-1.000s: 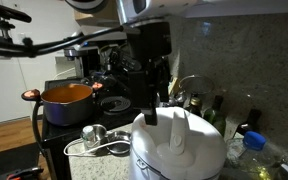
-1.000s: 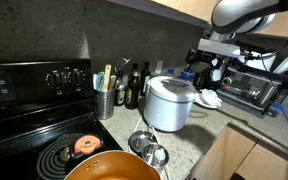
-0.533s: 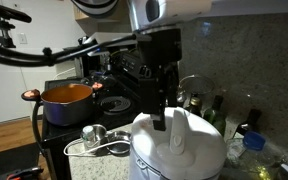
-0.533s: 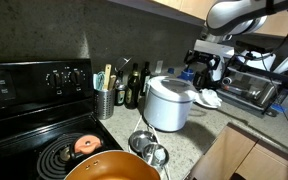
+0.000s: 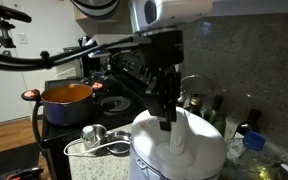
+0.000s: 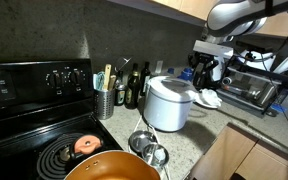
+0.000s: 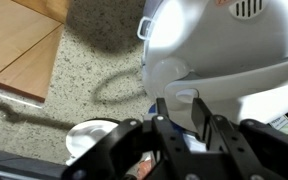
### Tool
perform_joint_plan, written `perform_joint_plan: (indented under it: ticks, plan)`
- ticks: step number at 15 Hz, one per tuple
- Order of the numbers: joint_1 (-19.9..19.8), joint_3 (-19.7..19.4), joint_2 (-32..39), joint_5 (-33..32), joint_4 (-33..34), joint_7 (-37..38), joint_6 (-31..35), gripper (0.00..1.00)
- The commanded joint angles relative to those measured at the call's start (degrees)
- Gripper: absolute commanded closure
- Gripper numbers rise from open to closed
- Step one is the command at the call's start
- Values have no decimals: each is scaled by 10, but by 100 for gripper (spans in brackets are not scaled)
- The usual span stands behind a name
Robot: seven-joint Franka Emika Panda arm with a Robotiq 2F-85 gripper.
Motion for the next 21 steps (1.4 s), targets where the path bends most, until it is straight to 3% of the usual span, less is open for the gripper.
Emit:
perform_joint_plan:
  ticks: [1,21]
  plan:
    - [4,4,7,-18,11,28,2,97]
    - [8,8,-13,-71,-41,117,34,100]
